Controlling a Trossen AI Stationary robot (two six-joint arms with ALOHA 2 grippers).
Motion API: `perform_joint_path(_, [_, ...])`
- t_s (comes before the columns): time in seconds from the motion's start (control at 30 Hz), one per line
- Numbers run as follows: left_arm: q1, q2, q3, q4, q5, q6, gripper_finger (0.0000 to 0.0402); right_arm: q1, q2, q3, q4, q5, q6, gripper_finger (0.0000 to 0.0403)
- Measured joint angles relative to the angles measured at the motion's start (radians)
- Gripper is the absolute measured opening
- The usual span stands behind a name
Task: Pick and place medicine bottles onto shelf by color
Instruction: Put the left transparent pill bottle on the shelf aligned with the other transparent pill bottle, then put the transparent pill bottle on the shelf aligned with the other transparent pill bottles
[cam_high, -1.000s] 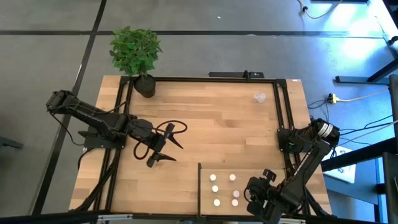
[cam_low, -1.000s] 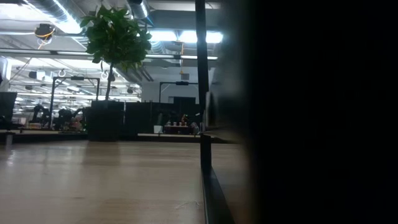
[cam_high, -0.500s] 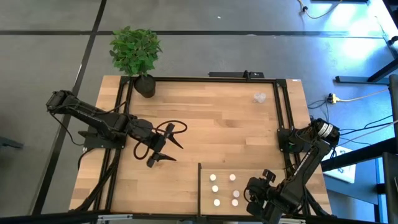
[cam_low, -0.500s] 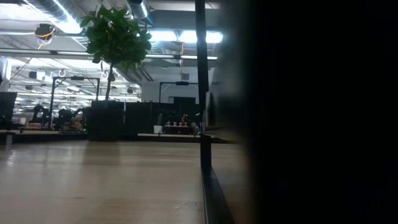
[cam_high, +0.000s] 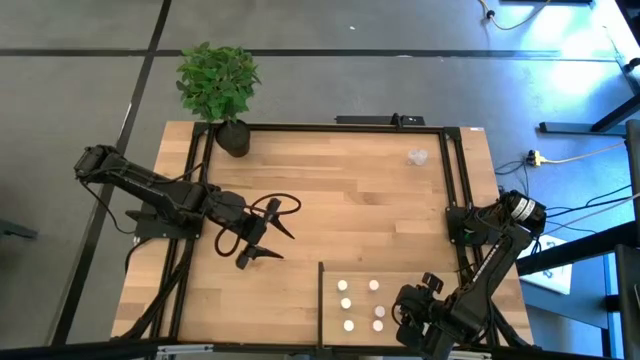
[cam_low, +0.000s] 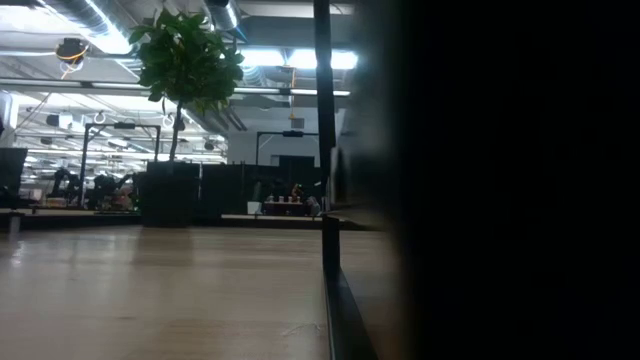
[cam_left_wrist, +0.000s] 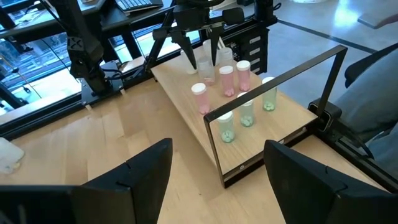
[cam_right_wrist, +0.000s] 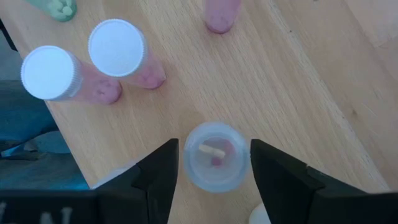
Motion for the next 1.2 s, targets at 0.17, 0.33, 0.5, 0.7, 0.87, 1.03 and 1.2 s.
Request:
perform_joint_path(0.17, [0.000, 0.000, 0.000, 0.000, 0.000, 0.000, 0.0247, 0.000, 0.000, 0.000, -0.001, 0.000, 0.000, 0.0205])
perform_joint_path(0.33, [0.000, 0.000, 0.000, 0.000, 0.000, 0.000, 0.0247, 0.000, 0.000, 0.000, 0.002, 0.000, 0.001, 0.0205])
perform_joint_path(0.5, [0.000, 0.000, 0.000, 0.000, 0.000, 0.000, 0.0247, 0.000, 0.000, 0.000, 0.002, 0.000, 0.001, 0.0205])
perform_joint_path(0.7, [0.000, 0.000, 0.000, 0.000, 0.000, 0.000, 0.0247, 0.000, 0.001, 0.012, -0.017, 0.000, 0.000, 0.0205])
perform_joint_path(0.87, [0.000, 0.000, 0.000, 0.000, 0.000, 0.000, 0.0247, 0.000, 0.001, 0.078, -0.109, 0.000, 0.000, 0.0205])
perform_joint_path(1.03, [0.000, 0.000, 0.000, 0.000, 0.000, 0.000, 0.0247, 0.000, 0.001, 0.170, -0.256, 0.063, 0.002, 0.0205])
perform_joint_path(1.2, [0.000, 0.000, 0.000, 0.000, 0.000, 0.000, 0.0247, -0.031, 0.000, 0.270, -0.455, 0.164, 0.038, 0.0205])
